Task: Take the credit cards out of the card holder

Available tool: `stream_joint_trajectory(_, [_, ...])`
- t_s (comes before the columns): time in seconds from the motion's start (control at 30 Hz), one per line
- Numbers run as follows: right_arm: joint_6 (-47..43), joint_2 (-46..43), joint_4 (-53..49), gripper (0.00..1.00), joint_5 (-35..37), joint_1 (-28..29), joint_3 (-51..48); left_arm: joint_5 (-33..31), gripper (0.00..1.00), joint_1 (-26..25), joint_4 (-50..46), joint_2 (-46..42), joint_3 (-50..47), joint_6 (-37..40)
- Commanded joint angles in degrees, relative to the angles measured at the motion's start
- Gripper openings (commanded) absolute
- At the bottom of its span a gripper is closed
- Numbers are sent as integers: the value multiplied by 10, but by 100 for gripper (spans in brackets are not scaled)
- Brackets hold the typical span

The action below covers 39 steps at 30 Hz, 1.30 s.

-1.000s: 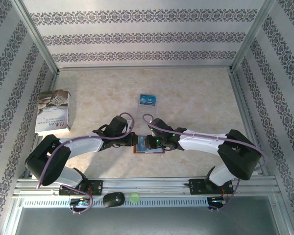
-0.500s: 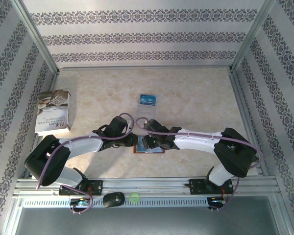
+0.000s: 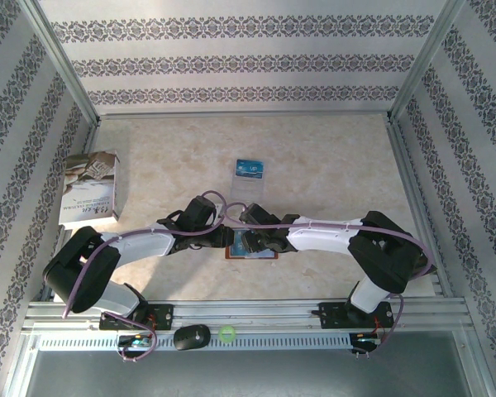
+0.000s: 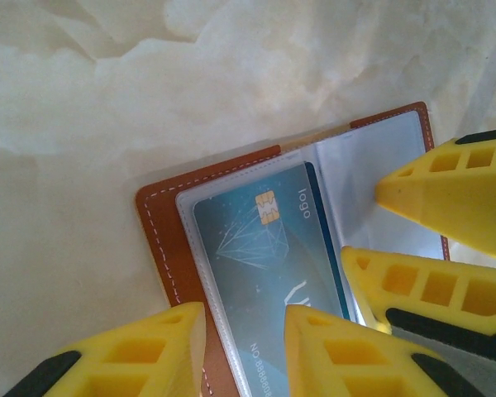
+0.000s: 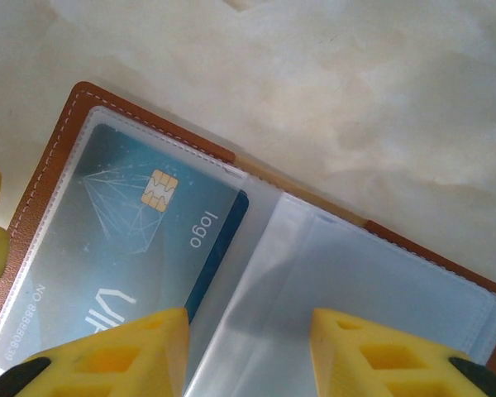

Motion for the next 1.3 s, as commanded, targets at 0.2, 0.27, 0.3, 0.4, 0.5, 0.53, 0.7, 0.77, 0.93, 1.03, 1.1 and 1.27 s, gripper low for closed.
stream_joint_trajectory(0.2, [4,-8,11,45,18,10,-14,3,32,-13,2,19,15,6])
stream_joint_trajectory(0.27, [0,-4,8,46,14,12,-11,3,32,-14,3,22,16,7])
stream_joint_trajectory(0.3, [-2,0,8,46,12,14,-9,3,32,-14,3,24,16,6])
stream_joint_trajectory(0.4, [0,15,-4,46,20,18,-2,3,32,-15,3,27,18,6])
stream_joint_trajectory(0.5, [13,22,-20,44,41,21,-2,1,32,-15,3,30,18,5])
stream_joint_trajectory(0.53, [18,24,-27,44,48,22,-2,1,32,-15,3,29,18,5])
stream_joint_trajectory(0.7, [50,25,-71,42,102,30,-5,-5,33,-15,-4,29,20,7])
stream_joint_trajectory(0.77, [63,18,-82,42,120,34,-9,-6,33,-15,-5,27,20,7])
stream_joint_trajectory(0.93, [71,-10,-92,44,149,42,-9,-9,33,-15,-10,16,20,7])
stream_joint_trajectory(1.03, [63,-40,-83,46,160,49,-6,-9,34,-15,-13,5,24,8])
stream_joint_trajectory(1.1, [62,-62,-80,46,166,50,-6,-5,34,-15,-16,1,29,9])
stream_joint_trajectory(1.27, [59,-94,-3,32,50,29,-38,-1,22,-28,-5,12,42,7])
